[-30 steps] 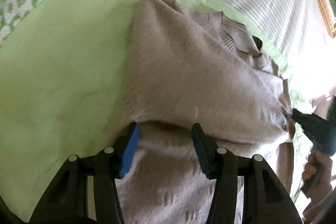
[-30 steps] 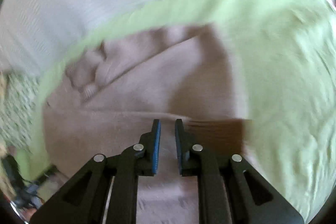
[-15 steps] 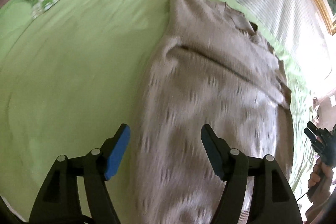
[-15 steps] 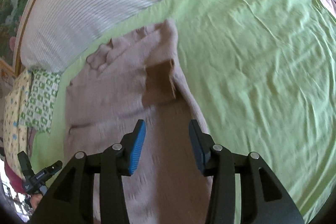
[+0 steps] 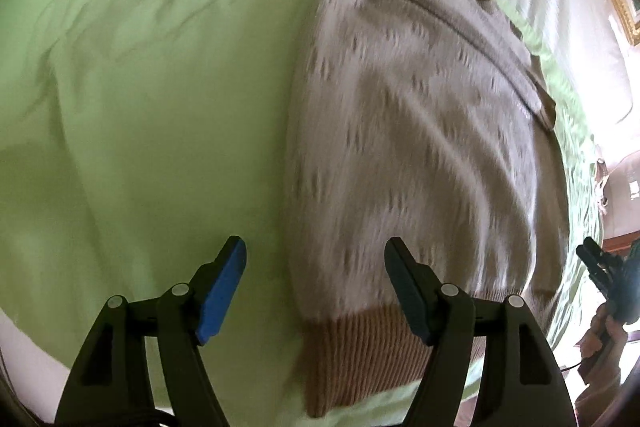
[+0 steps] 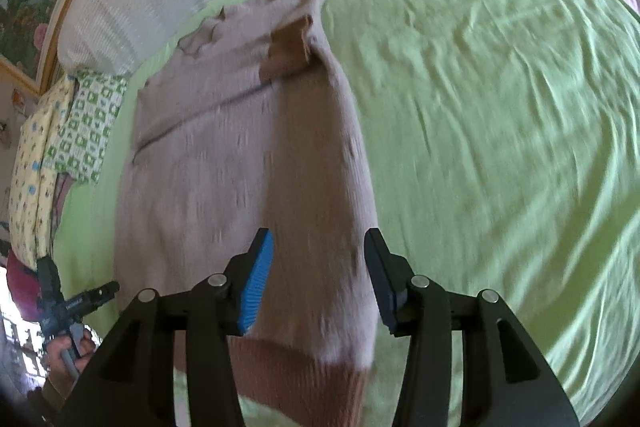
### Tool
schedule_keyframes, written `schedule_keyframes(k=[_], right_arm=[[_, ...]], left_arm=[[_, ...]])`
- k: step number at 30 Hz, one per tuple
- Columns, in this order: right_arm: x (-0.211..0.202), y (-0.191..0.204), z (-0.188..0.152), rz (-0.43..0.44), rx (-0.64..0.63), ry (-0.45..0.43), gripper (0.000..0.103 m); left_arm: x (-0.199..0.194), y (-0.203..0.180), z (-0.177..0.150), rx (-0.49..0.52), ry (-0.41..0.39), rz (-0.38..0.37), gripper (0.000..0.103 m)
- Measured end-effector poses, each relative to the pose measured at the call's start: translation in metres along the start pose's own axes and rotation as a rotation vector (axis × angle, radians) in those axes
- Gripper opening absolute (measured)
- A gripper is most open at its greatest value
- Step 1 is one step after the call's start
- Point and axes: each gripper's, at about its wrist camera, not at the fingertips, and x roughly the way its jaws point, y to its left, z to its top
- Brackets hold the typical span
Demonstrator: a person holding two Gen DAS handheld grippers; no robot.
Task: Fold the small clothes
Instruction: 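Move both grippers to the brown ribbed hem of the folded sweater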
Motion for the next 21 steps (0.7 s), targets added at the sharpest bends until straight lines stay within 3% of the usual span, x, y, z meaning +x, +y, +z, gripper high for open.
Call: schedule_keyframes(k=[13, 21], right_arm=[[-0.003, -0.005, -0.067, 0.023, -0.048, 0.104, 0.049], [0.002, -0.006, -0.079, 0.023, -0.042, 0.117, 0.049]], left_arm=[[-0.002, -0.004, -0.053, 0.052, 0.069, -0.038, 0.079], [0.004, -0.019, -0.057, 0.070, 0.078, -0.067, 0.071]])
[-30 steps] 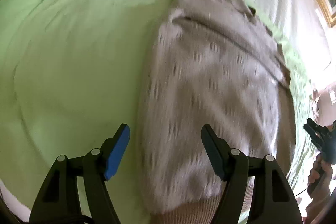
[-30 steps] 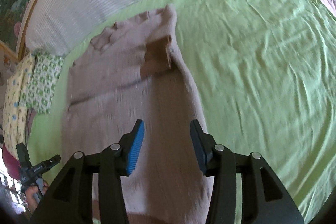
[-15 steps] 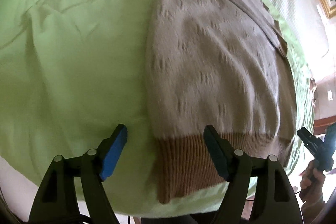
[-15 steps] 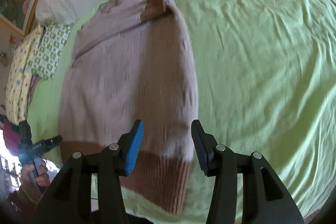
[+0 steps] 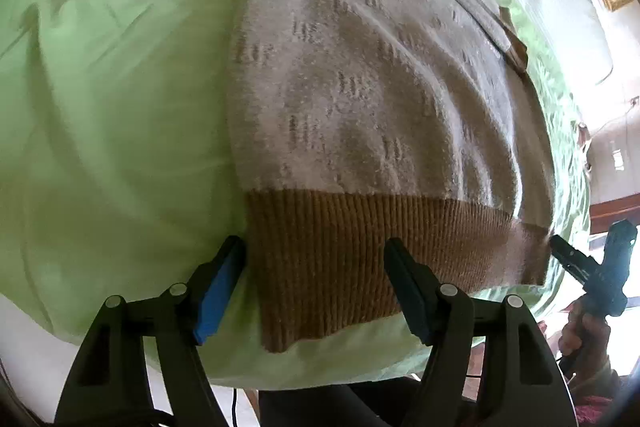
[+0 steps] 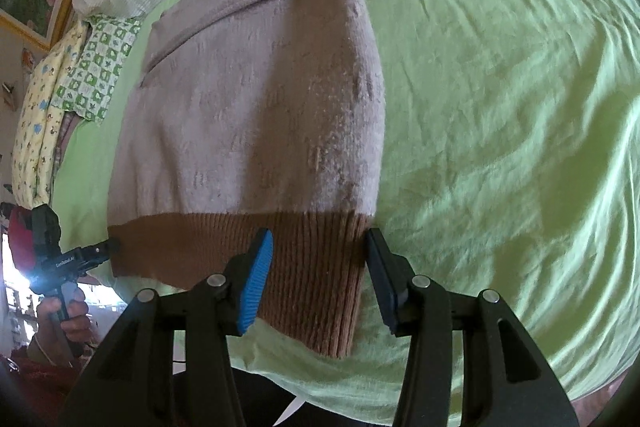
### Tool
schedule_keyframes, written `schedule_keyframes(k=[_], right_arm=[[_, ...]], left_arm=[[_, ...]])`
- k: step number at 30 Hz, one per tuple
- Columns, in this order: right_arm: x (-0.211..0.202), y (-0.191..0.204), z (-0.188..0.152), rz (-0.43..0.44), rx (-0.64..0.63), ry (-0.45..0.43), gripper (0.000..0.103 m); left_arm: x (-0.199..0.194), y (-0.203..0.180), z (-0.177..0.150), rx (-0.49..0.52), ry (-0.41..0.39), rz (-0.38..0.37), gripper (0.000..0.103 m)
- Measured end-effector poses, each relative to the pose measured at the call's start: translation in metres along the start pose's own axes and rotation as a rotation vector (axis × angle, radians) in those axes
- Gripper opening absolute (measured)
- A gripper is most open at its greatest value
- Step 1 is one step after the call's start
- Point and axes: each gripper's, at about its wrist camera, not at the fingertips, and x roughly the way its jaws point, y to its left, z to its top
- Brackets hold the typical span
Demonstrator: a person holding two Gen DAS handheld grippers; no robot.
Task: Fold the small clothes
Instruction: 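Move both grippers to the brown ribbed hem of the folded sweater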
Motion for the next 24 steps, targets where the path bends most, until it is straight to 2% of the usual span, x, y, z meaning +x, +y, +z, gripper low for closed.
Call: schedule_keyframes(k=[2, 6, 9, 13, 17, 21, 24], right_arm=[[0.002, -0.001, 0.000, 0.006, 0.017, -0.003, 0.049], [0.005, 0.000, 0.001, 0.024, 0.030, -0.009, 0.049], [0.005, 0.000, 0.002, 0.020, 0.019, -0.007, 0.049], [-0.004, -0.008, -0.001, 0.010, 0.067, -0.028, 0.049], [-0.008, -0.011, -0.004, -0.002, 0.074, -0.028, 0.049], [-0.004, -0.010, -0.007, 0.012, 0.070, -0.012, 0.049], [0.003, -0.006, -0.009, 0.037, 0.069, -0.001, 0.049]], left_arm=[[0.003, -0.005, 0.003, 0.007, -0.005, 0.019, 0.065], [0.004, -0.005, 0.007, 0.004, -0.010, 0.017, 0.039], [0.003, 0.003, 0.010, -0.028, -0.004, -0.018, 0.030], [0.003, 0.011, 0.012, -0.063, 0.008, -0.049, 0.030], [0.002, 0.010, 0.009, -0.066, 0.022, -0.061, 0.050], [0.005, 0.003, 0.007, -0.042, 0.012, -0.033, 0.051], [0.008, -0.006, 0.007, 0.002, -0.002, 0.005, 0.045]])
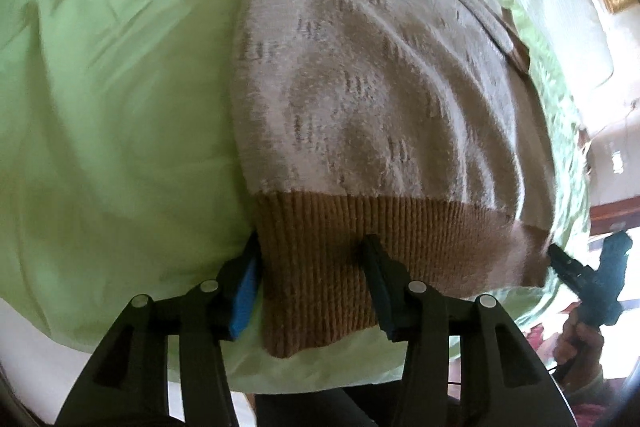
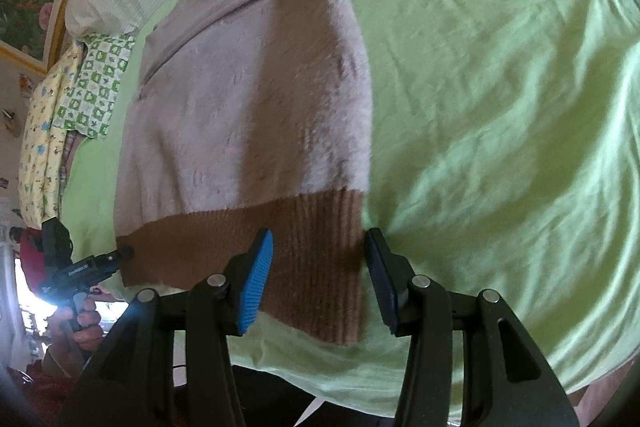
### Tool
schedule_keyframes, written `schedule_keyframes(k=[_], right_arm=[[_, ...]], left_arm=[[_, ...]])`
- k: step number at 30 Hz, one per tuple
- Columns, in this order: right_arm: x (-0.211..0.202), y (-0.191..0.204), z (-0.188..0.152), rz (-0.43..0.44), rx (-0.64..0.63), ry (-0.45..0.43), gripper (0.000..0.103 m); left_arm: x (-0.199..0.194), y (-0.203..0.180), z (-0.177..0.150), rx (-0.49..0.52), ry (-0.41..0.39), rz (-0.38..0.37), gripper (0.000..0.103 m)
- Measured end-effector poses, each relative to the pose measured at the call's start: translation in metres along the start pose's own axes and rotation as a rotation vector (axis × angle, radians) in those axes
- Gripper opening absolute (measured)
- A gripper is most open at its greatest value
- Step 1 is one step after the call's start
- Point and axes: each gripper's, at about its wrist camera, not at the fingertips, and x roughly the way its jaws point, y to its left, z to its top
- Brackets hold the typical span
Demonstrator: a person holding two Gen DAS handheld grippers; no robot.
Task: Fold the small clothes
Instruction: 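Move both grippers to the brown ribbed hem of the folded sweater, then grasp the brown hem with the left gripper while the right gripper grasps it too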
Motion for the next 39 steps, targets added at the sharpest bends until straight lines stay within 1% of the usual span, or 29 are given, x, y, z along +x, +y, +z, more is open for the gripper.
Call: schedule_keyframes(k=[1, 2, 3, 4, 5, 7, 9, 10, 12, 15, 18, 22, 24, 26, 31, 35, 36, 39], right_arm=[[0.001, 0.002, 0.000, 0.003, -0.008, 0.001, 0.049], [0.002, 0.004, 0.000, 0.005, -0.015, 0.000, 0.041], [0.003, 0.006, 0.000, 0.011, -0.021, 0.003, 0.031], [0.006, 0.006, 0.000, 0.012, -0.022, 0.014, 0.011], [0.007, 0.004, -0.001, 0.013, -0.013, 0.014, 0.011], [0.004, 0.003, -0.002, 0.044, -0.006, 0.002, 0.010], [-0.002, -0.003, -0.005, 0.093, 0.020, -0.009, 0.009], [-0.006, -0.006, -0.007, 0.111, 0.030, -0.014, 0.008], [-0.012, -0.011, -0.010, 0.122, 0.034, -0.016, 0.007], [-0.016, -0.016, -0.013, 0.126, 0.037, -0.008, 0.007], [-0.016, -0.016, -0.010, 0.147, 0.052, -0.002, 0.006], [-0.027, -0.003, 0.010, 0.249, 0.051, -0.058, 0.006], [-0.035, 0.008, 0.023, 0.294, 0.043, -0.096, 0.006], [-0.042, 0.018, 0.038, 0.320, 0.029, -0.133, 0.006], [-0.049, 0.042, 0.087, 0.381, 0.025, -0.226, 0.006], [-0.042, 0.060, 0.139, 0.378, 0.031, -0.295, 0.006], [-0.041, 0.058, 0.149, 0.380, 0.034, -0.303, 0.006], [-0.031, 0.065, 0.195, 0.359, 0.047, -0.346, 0.006]], left_arm=[[0.000, -0.002, 0.000, 0.015, -0.003, 0.008, 0.040], [0.000, -0.005, 0.001, 0.037, -0.008, 0.013, 0.024], [0.000, -0.005, 0.001, 0.050, -0.008, 0.006, 0.012], [0.000, -0.007, 0.001, 0.060, -0.006, -0.012, 0.010], [-0.002, -0.009, 0.001, 0.074, -0.015, -0.014, 0.009], [-0.009, -0.013, -0.001, 0.114, -0.039, -0.011, 0.008], [-0.018, -0.016, -0.004, 0.129, -0.062, -0.031, 0.007], [-0.024, -0.016, -0.005, 0.132, -0.074, -0.045, 0.007], [-0.034, -0.016, -0.009, 0.126, -0.093, -0.075, 0.007], [-0.040, -0.010, -0.011, 0.116, -0.093, -0.089, 0.007], [-0.046, -0.007, -0.003, 0.090, -0.107, -0.120, 0.007], [-0.068, -0.009, 0.016, 0.103, -0.158, -0.168, 0.007], [-0.078, -0.015, 0.029, 0.112, -0.188, -0.187, 0.007], [-0.088, -0.021, 0.046, 0.117, -0.219, -0.206, 0.007], [-0.100, -0.036, 0.104, 0.128, -0.289, -0.239, 0.007], [-0.095, -0.041, 0.164, 0.115, -0.326, -0.256, 0.007], [-0.094, -0.043, 0.179, 0.111, -0.334, -0.260, 0.007], [-0.088, -0.047, 0.228, 0.095, -0.354, -0.274, 0.007]])
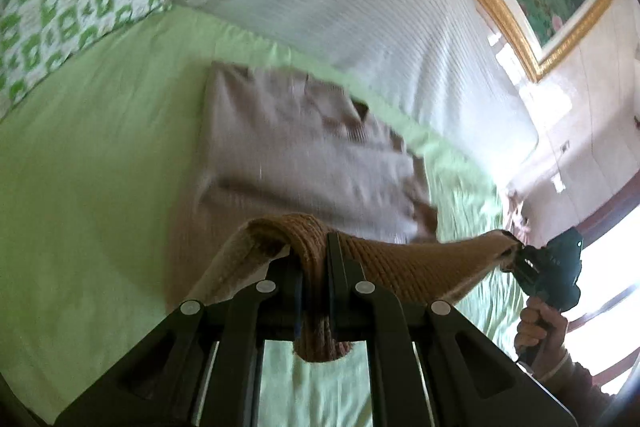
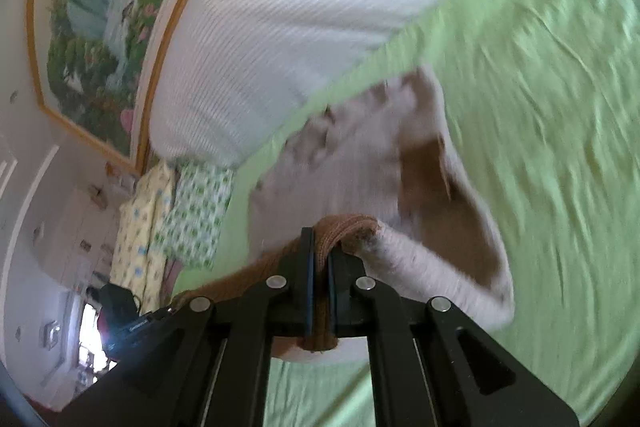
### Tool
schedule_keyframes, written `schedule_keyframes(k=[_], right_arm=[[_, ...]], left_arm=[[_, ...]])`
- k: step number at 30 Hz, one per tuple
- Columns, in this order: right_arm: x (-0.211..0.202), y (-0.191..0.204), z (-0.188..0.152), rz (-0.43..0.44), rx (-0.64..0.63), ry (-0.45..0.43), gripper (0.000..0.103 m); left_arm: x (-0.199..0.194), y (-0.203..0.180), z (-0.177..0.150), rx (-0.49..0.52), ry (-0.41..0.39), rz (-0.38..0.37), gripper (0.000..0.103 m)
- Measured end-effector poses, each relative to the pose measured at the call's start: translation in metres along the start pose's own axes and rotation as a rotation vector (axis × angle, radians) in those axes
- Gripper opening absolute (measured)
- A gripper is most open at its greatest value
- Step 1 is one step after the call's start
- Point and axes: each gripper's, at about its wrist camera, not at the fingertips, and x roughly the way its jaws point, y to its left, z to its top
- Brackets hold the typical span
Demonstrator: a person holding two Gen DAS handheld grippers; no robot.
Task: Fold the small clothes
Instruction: 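Grasp the brown hem with the left gripper while the right gripper grasps it too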
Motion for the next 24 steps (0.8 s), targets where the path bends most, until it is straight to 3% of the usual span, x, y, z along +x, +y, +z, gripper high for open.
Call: schedule_keyframes(k=[7, 13, 18, 24], right_arm=[[0.067, -0.001, 0.081, -0.036, 0.003, -0.044, 0.006], [0.126, -0.014, 0.126, -0.069, 0.033, -0.045, 0.006], [0.166, -0.039, 0.148, -0.116, 0.068, -0.033, 0.006], [0.207, -0.070, 0.151, -0.185, 0.125, 0.011, 0.006]], left_arm=[[0.075, 0.008, 0.092, 0.009, -0.006, 0.013, 0.007], [0.137, 0.026, 0.139, -0.006, 0.021, 0.040, 0.007], [0.187, 0.046, 0.162, -0.007, 0.063, 0.069, 0.007], [0.229, 0.068, 0.163, -0.034, 0.114, 0.106, 0.008]])
